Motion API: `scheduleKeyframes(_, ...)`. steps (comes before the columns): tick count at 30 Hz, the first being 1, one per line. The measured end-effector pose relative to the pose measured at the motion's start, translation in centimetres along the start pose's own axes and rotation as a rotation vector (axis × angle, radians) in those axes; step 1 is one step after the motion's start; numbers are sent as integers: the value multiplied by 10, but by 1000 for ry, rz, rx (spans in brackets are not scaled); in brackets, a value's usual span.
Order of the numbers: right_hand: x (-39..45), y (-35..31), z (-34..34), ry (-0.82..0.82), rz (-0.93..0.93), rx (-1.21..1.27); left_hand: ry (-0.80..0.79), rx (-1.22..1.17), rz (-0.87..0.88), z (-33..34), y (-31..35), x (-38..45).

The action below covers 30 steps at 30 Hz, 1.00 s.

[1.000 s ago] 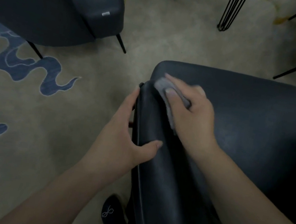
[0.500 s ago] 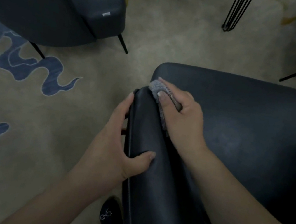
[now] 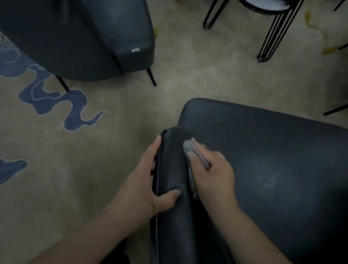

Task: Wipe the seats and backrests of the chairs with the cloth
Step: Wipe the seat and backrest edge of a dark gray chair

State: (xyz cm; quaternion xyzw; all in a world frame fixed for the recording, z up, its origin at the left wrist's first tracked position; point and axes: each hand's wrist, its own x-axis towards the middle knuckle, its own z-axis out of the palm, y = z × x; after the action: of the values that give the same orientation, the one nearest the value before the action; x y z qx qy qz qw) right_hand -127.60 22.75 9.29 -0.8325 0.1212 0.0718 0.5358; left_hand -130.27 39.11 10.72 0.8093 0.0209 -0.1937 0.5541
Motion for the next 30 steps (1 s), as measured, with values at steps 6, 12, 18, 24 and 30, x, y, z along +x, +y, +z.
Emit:
scheduleKeyframes(6, -30, 1, -14, -22, 114, -19, -60, -32, -46, -1, 2, 3)
scheduleKeyframes(12, -30, -23, -19, -63, 221, -125, -236, 73, -98, -25, 12, 5)
scheduleKeyframes(18, -20, -67, -16, 137, 163, -202, -246, 474, -17, -101, 29, 30)
scheduleKeyframes(24, 3, -125, 30, 231, 106, -145, -172, 780, 44, -205, 40, 55)
scheduleKeyframes(30, 32, -182, 78, 242, 15, -100, -148, 1027, 101, -288, 32, 60)
